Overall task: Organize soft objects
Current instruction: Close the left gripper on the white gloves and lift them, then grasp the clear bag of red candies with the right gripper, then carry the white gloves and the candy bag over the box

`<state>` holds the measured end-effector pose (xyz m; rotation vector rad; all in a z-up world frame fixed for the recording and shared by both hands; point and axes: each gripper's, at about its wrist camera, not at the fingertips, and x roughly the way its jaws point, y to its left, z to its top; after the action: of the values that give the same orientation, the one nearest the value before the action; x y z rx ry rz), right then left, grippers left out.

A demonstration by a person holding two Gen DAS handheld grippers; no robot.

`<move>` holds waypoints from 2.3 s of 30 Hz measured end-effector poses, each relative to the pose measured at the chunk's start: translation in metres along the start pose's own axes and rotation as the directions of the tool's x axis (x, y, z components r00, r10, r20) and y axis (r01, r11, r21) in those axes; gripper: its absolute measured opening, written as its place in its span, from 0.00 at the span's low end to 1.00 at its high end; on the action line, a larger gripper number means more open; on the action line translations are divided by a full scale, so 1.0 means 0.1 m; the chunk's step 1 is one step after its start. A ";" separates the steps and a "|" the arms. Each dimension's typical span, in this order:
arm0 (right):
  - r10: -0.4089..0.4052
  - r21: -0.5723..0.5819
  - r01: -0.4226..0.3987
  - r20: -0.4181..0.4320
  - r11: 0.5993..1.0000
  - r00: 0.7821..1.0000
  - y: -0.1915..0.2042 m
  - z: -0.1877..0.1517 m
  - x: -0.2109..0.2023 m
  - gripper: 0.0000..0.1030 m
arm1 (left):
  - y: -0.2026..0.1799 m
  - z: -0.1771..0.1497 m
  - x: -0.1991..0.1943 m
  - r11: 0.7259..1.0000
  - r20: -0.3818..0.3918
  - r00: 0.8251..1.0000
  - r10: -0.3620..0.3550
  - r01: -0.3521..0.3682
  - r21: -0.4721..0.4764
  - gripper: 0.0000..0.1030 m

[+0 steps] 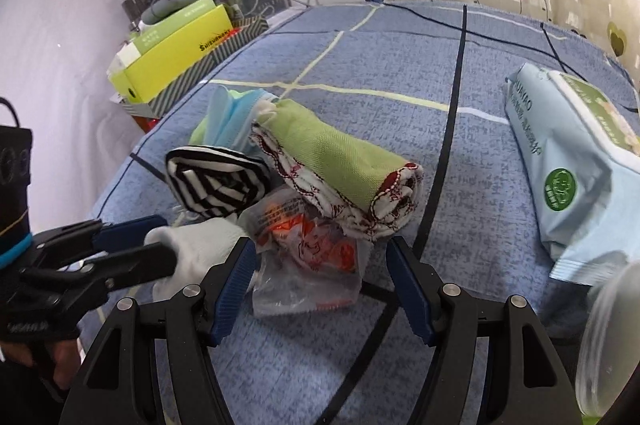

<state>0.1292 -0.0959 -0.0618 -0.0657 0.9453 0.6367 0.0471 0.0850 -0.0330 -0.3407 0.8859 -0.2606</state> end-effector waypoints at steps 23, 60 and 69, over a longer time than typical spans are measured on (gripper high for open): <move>-0.059 -0.074 0.063 0.053 0.995 0.997 -0.06 -0.19 -0.38 0.19 | -0.38 -0.04 0.38 0.998 -0.089 0.994 -0.064 0.065 0.013 0.46; -0.117 0.001 0.122 0.287 0.993 0.951 -0.39 -0.25 -1.35 0.18 | -1.03 0.38 0.00 0.984 0.093 0.996 -0.006 -0.011 0.176 0.35; -0.142 0.030 0.140 0.316 0.990 0.938 -0.56 -0.30 -1.51 0.18 | -1.17 0.42 0.03 0.982 0.108 0.994 0.015 -0.035 0.188 0.35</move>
<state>0.0740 -0.2240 0.0247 -0.0226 0.6241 0.4923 0.0725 -0.0160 0.0352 -0.1647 0.7540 -0.2981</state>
